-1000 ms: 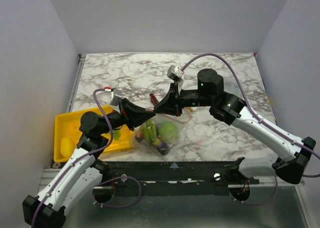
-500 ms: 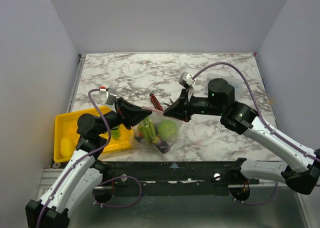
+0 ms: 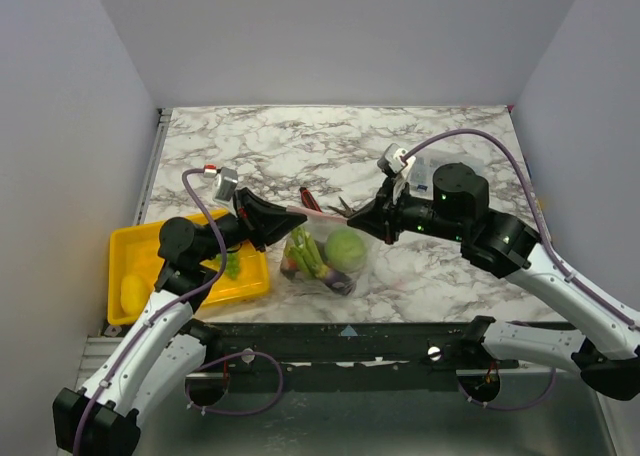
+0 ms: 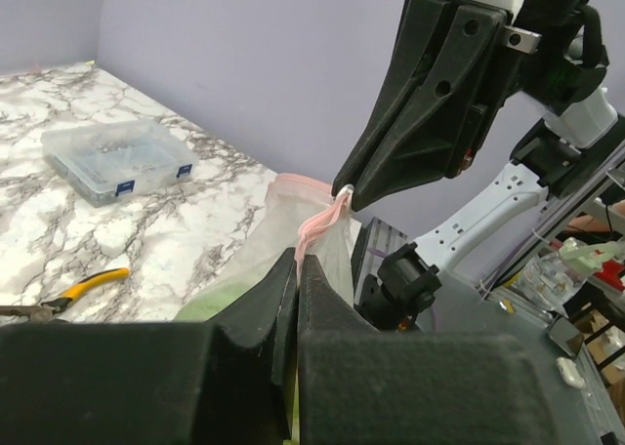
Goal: Place the food in the zip-top bag and seal the zipper
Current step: Zip the zipper food storage bag at the center of the board.
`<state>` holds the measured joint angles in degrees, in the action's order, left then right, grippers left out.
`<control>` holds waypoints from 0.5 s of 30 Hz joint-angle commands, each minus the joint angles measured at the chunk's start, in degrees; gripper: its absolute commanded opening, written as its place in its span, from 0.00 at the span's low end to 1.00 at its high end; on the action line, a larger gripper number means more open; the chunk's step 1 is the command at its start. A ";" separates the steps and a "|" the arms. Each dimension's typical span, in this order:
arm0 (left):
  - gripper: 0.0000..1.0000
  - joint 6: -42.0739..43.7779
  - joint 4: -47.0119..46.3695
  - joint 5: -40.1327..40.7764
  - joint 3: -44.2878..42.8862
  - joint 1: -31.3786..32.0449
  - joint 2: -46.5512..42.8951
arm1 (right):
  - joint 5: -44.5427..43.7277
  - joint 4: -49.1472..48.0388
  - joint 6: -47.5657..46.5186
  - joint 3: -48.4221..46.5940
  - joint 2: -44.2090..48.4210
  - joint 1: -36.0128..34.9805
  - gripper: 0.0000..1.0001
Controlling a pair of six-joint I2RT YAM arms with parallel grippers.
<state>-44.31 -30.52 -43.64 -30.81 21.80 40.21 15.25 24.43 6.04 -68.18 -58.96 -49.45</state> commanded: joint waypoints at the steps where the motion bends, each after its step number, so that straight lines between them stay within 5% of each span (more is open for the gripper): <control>1: 0.00 5.07 2.59 2.37 -4.11 -1.24 -0.13 | -9.60 7.75 -3.04 -3.22 2.79 0.58 0.00; 12: 0.00 13.87 13.81 1.59 -10.47 -1.94 2.41 | -8.44 7.31 -1.38 0.27 4.85 0.54 0.00; 15: 0.18 13.30 15.32 -3.68 -11.20 -1.77 1.91 | -5.66 5.38 -0.40 0.44 3.30 0.58 0.01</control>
<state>-33.65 -17.63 -44.45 -38.85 21.65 43.16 10.17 29.17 5.23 -68.38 -55.96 -49.45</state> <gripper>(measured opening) 0.025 0.034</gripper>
